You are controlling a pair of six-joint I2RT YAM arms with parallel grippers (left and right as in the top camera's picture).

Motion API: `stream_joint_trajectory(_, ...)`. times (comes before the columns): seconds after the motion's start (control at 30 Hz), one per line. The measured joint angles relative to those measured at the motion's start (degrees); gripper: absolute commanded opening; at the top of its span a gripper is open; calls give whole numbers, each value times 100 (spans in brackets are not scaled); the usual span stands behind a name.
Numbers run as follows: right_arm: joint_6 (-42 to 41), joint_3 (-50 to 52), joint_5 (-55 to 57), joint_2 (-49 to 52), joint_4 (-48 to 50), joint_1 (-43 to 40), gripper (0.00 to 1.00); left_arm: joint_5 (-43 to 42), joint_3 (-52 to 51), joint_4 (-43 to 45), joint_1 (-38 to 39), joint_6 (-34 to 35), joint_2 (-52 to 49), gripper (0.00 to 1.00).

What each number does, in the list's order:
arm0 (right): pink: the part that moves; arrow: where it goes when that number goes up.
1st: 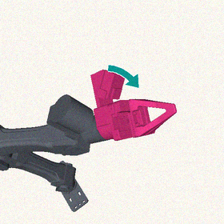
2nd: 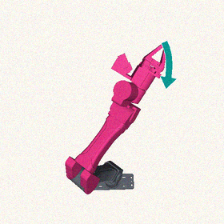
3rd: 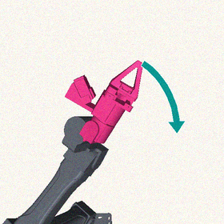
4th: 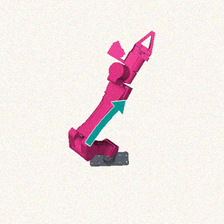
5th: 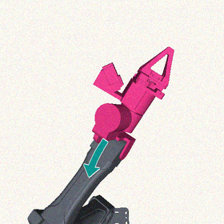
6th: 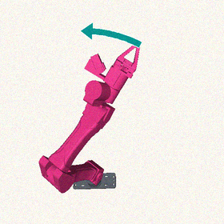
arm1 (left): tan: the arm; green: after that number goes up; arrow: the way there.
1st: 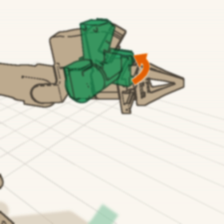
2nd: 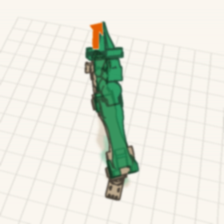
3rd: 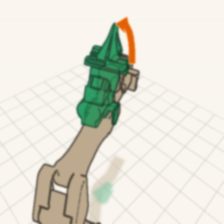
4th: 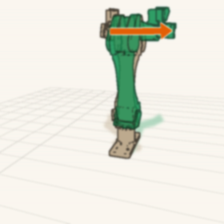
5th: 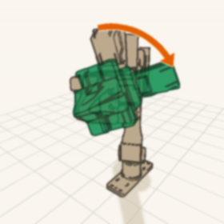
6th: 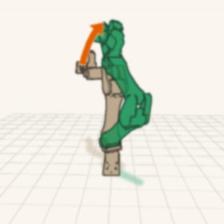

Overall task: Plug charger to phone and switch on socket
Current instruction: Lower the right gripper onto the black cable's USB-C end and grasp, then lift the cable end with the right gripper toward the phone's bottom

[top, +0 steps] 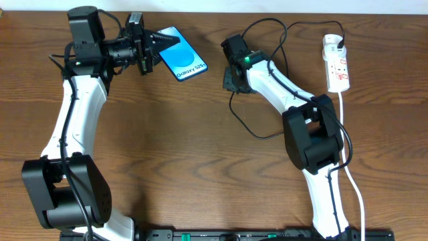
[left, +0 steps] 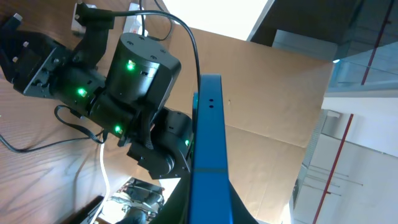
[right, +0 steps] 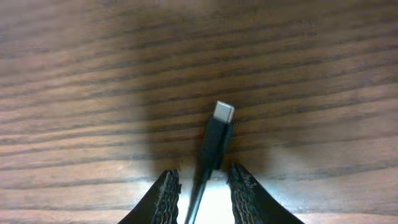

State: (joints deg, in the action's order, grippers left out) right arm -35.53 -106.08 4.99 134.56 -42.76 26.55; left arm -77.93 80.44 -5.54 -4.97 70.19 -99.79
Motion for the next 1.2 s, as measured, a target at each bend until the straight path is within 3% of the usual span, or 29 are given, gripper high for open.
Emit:
stream_joint_trajectory(0.3,9,-72,61,83,81,-4,22,0,-2,0,-2,-2,2,7)
stream_joint_trajectory(0.47,48,-96,13,103,81,-26,1,0,0,0,-2,-11,2,8)
stream_joint_trajectory(0.73,96,-140,-422,103,-74,-142,1,0,-2,0,-2,-63,2,7)
stream_joint_trajectory(0.97,1567,-98,-2236,90,-286,-553,1,-188,0,-188,0,-629,2,8)
stream_joint_trajectory(1.2,3727,15,-4459,-188,-1676,-1019,1,-387,0,-494,0,-1484,2,7)
